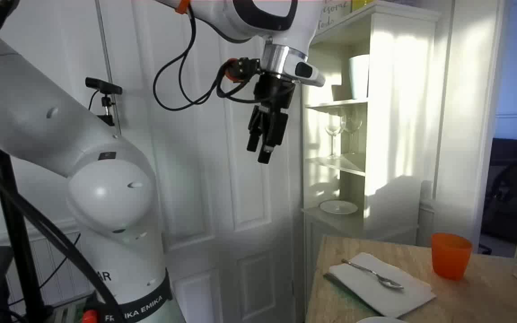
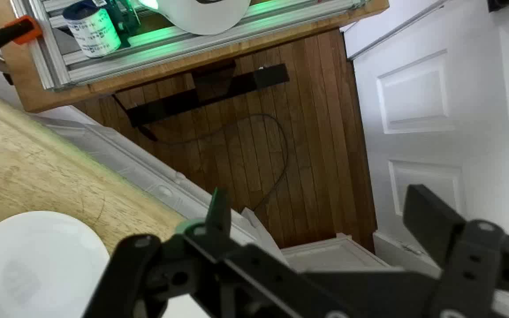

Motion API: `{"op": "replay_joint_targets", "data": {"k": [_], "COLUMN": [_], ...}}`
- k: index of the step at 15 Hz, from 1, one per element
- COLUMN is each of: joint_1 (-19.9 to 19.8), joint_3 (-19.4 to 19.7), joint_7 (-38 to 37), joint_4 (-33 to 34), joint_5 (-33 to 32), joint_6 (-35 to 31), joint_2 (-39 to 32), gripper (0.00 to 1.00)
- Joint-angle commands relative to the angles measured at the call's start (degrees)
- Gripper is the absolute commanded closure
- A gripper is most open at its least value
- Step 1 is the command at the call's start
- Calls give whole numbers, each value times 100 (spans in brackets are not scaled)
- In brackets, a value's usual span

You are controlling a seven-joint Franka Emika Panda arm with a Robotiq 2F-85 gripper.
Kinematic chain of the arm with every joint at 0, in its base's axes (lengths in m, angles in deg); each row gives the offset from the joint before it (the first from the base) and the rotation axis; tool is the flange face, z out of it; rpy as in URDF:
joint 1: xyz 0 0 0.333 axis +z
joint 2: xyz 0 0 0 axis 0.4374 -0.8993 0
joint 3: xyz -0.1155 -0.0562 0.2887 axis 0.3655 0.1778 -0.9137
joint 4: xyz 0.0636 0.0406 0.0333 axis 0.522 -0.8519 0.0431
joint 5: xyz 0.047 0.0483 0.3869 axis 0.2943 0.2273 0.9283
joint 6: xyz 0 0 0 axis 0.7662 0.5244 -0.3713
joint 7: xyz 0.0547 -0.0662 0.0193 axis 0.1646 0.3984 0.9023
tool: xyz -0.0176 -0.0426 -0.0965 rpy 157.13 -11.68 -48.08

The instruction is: Put the mug on the plate

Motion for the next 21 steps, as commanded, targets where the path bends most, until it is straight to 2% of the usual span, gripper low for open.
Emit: {"op": "replay_joint_targets", "data": {"k": [1,14,16,21], "joint_1": [-107,-107,-202,-740], "joint_3": [-82,-82,8,564], "joint_7": [57,57,61,93], "joint_4": [10,10,228,1162], "joint_5": [42,42,-24,-97], "joint_6": [13,13,-127,-659], "joint_2": [-12,-12,-288,-1131], "gripper": [0,0,0,0]}}
